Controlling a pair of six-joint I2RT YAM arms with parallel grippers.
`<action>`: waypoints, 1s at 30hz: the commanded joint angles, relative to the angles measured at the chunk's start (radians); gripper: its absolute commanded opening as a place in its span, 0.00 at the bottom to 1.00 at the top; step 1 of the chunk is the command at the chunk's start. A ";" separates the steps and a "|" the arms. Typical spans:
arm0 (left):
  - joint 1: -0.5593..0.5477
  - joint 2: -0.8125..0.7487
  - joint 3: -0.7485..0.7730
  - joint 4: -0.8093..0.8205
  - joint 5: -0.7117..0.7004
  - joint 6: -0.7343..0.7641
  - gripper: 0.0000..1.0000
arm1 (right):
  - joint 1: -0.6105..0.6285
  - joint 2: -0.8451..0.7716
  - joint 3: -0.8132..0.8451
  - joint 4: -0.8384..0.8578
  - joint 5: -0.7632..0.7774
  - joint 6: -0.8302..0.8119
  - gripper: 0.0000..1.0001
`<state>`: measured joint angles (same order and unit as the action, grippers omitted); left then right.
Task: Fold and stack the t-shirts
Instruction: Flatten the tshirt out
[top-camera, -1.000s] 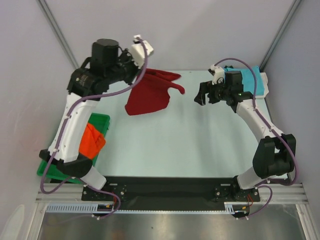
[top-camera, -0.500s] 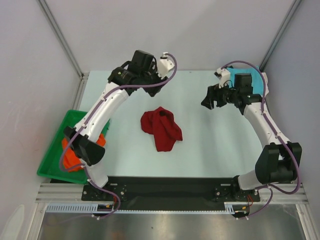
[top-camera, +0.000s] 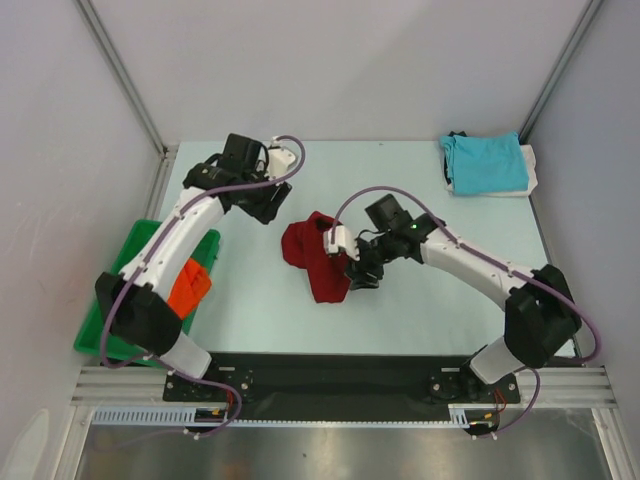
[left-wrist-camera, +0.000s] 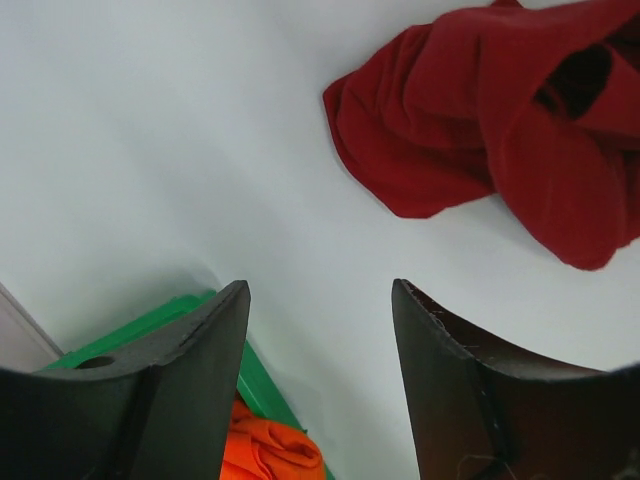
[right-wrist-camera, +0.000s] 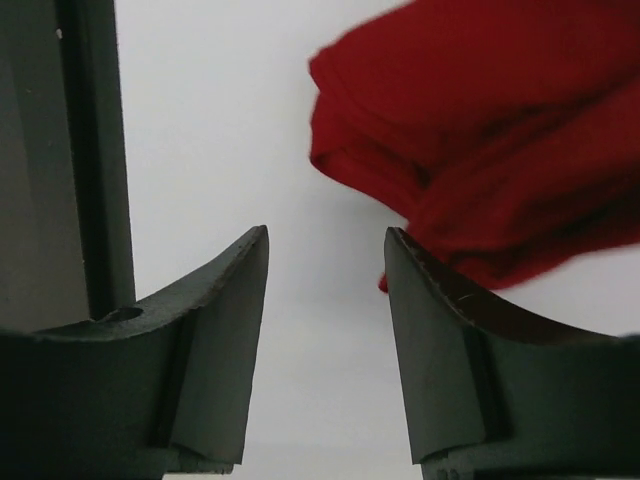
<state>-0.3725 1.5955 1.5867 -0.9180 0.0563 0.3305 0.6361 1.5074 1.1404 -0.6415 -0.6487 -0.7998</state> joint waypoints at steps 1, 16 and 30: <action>-0.011 -0.121 -0.069 0.045 0.017 -0.018 0.64 | 0.059 0.048 0.074 -0.012 -0.012 -0.139 0.54; 0.017 -0.298 -0.295 0.082 0.014 -0.028 0.64 | 0.146 0.332 0.186 0.068 0.093 -0.179 0.56; 0.053 -0.284 -0.283 0.091 0.013 -0.045 0.64 | 0.172 0.359 0.084 0.276 0.282 -0.157 0.42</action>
<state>-0.3347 1.3273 1.2903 -0.8474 0.0589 0.3065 0.7990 1.8584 1.2423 -0.4507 -0.4255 -0.9646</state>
